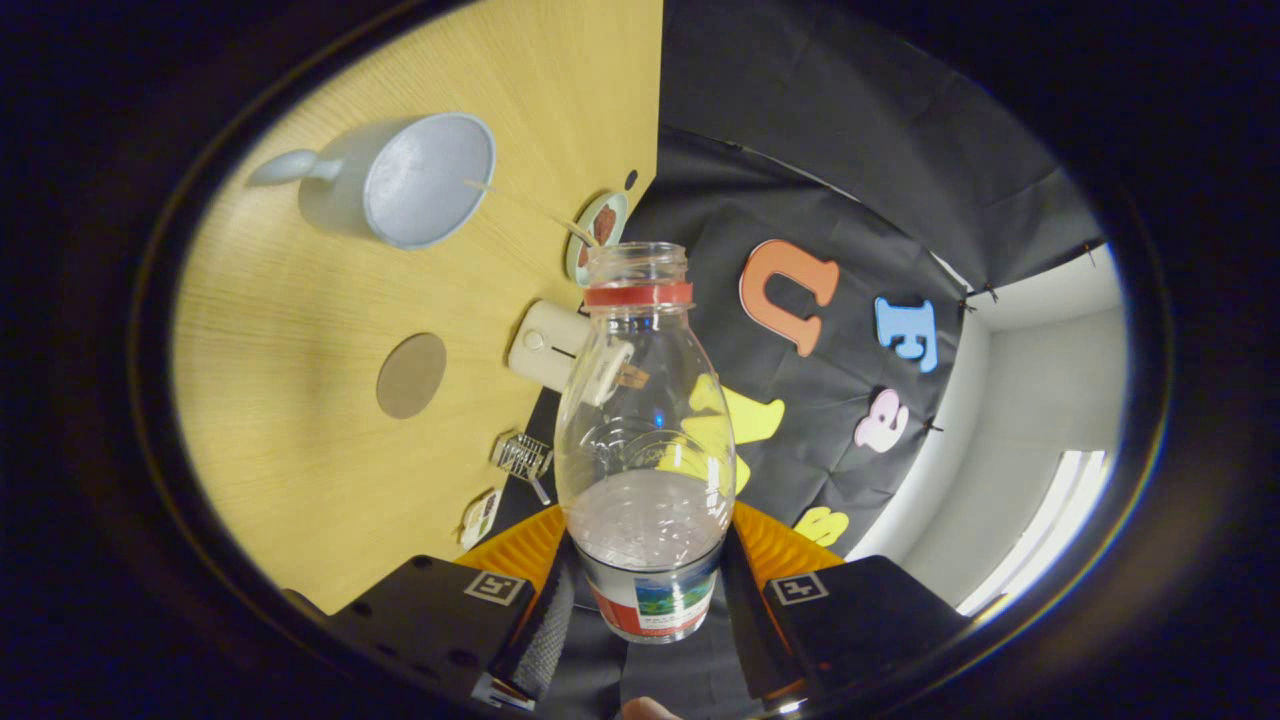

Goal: Take the bottle from table, then pour the juice into the cup, finally place the bottle on the coaster

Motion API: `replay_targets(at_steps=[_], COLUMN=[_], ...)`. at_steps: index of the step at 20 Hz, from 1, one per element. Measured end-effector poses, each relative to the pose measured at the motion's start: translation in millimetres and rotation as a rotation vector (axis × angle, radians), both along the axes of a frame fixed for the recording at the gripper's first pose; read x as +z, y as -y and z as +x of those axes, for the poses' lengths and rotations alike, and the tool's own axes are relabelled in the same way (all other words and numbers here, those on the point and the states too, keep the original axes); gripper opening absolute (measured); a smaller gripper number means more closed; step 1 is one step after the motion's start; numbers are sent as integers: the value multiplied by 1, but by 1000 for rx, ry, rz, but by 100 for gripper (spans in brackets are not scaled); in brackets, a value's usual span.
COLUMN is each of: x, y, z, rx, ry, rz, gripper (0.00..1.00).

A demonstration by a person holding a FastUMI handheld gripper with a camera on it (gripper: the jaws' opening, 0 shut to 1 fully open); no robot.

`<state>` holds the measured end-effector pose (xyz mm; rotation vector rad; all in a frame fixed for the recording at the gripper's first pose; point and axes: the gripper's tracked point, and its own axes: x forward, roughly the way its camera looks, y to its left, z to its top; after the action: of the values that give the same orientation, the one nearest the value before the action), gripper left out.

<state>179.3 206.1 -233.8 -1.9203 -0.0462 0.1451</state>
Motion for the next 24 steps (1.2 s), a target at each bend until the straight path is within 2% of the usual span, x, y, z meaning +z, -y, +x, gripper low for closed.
replay_targets(at_steps=[15,24], x=[2,4], y=[-6,-6], z=[2,-3], rx=[7,-6], ry=[-4,-40], rz=[3,100], gripper=[74,74])
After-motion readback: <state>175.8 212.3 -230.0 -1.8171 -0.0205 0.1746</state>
